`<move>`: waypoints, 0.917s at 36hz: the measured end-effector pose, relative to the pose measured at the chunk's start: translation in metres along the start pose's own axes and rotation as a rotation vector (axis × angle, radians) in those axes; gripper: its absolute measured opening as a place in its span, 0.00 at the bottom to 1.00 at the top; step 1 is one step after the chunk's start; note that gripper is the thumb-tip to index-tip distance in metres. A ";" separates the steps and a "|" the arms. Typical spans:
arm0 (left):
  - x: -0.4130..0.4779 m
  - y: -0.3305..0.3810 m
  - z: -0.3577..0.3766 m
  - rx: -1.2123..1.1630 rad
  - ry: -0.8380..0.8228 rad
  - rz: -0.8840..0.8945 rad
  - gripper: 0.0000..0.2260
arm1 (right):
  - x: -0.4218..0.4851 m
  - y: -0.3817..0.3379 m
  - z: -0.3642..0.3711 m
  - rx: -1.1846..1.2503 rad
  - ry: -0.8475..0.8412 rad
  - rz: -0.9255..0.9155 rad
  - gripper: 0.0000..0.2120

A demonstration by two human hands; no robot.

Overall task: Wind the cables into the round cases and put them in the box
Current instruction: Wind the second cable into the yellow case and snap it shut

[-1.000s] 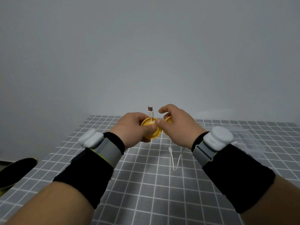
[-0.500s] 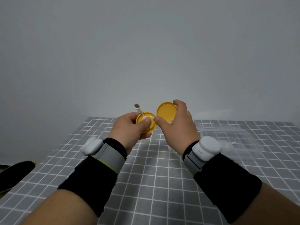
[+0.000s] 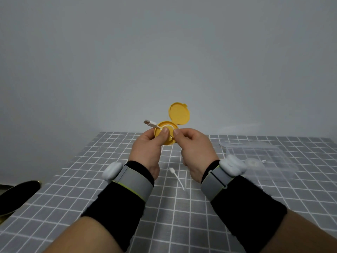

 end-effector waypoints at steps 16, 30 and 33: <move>0.014 0.018 -0.022 0.256 -0.036 -0.046 0.26 | 0.009 -0.025 -0.011 -0.265 -0.080 -0.126 0.06; -0.005 0.031 0.007 0.627 -0.365 0.085 0.02 | 0.012 -0.033 -0.007 -0.378 -0.241 -0.178 0.07; 0.000 0.028 0.004 0.580 -0.316 0.083 0.04 | 0.011 -0.031 -0.008 -0.353 -0.229 -0.188 0.06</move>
Point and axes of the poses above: each hand's wrist, its own x-axis towards the middle knuckle, its own z-axis out of the palm, y = z × x, the point moved 9 cm from there along x, towards the middle knuckle, and after that the axes turned 4 degrees about -x, right-handed, at the moved point
